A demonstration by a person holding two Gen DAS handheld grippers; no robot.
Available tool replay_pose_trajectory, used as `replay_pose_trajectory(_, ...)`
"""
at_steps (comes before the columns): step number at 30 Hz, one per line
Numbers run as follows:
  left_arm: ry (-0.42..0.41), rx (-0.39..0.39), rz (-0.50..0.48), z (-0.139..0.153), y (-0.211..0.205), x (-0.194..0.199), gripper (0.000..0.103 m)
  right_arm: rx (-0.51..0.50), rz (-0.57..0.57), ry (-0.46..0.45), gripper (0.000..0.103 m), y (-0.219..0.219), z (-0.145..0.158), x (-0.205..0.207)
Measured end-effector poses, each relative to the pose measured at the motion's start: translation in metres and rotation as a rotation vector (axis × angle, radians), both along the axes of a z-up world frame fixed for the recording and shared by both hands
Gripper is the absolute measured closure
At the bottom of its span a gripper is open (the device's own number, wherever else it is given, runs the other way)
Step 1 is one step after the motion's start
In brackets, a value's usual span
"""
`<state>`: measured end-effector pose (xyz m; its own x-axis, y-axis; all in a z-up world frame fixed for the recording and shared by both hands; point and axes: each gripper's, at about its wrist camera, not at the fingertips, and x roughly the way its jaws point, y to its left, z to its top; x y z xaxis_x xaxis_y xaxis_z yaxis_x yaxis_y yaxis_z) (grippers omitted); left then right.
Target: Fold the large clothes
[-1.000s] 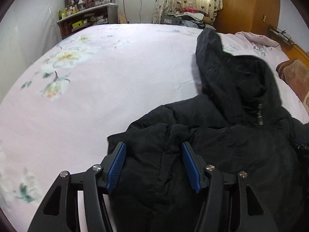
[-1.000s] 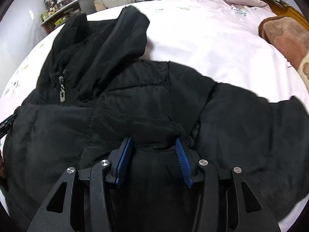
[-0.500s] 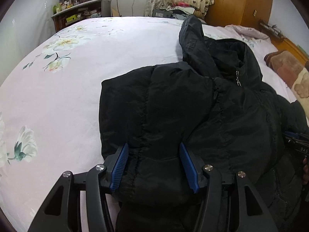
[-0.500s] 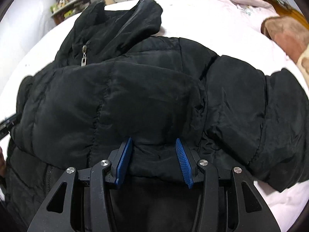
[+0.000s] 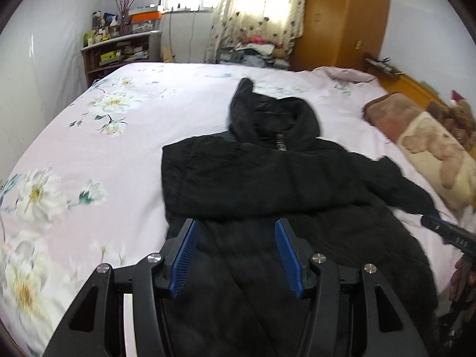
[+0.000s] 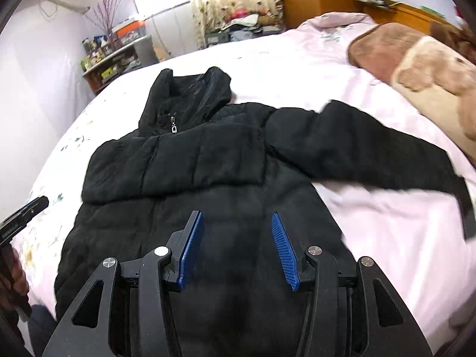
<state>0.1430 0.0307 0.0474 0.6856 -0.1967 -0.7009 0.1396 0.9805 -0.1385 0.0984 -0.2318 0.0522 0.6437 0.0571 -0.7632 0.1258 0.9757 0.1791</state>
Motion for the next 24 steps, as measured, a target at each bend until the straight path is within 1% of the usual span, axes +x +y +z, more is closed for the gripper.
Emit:
replay_pose_trajectory(2, -0.008, -0.017, -0.013, 0.008, -0.003, -0.025, 0.047, -0.002, -0.008, -0.006, 0.054, 0.001, 0.007, -0.023)
replay_pose_trajectory(5, -0.016, -0.045, -0.022, 0.015, -0.006, -0.056, 0.047, -0.034, -0.012, -0.024, 0.054, 0.005, 0.020, -0.059)
replay_pose_trajectory(7, -0.015, -0.052, -0.028, 0.017, -0.011, -0.068, 0.047, -0.045, -0.009, -0.037, 0.054, 0.008, 0.027, -0.080)
replay_pose_trajectory(11, -0.008, -0.056, -0.052, 0.022, -0.016, -0.084, 0.047, -0.041, -0.014, -0.048, 0.054, 0.010, 0.034, -0.105)
replay_pose_trajectory(16, -0.019, -0.043, -0.058, 0.028, -0.021, -0.094, 0.045, -0.040, -0.028, -0.059, 0.054, 0.006, 0.039, -0.117)
replay_pose_trajectory(20, -0.019, -0.042, -0.052, 0.029, -0.020, -0.087, 0.045, -0.039, -0.044, -0.072, 0.054, 0.002, 0.043, -0.118)
replay_pose_trajectory(21, -0.021, -0.039, -0.050, 0.027, -0.024, -0.095, 0.044, -0.040, -0.047, -0.075, 0.054, 0.001, 0.044, -0.118)
replay_pose_trajectory(24, -0.015, -0.032, -0.052, 0.025, -0.028, -0.093, 0.043, -0.041, -0.060, -0.078, 0.054, -0.005, 0.042, -0.116)
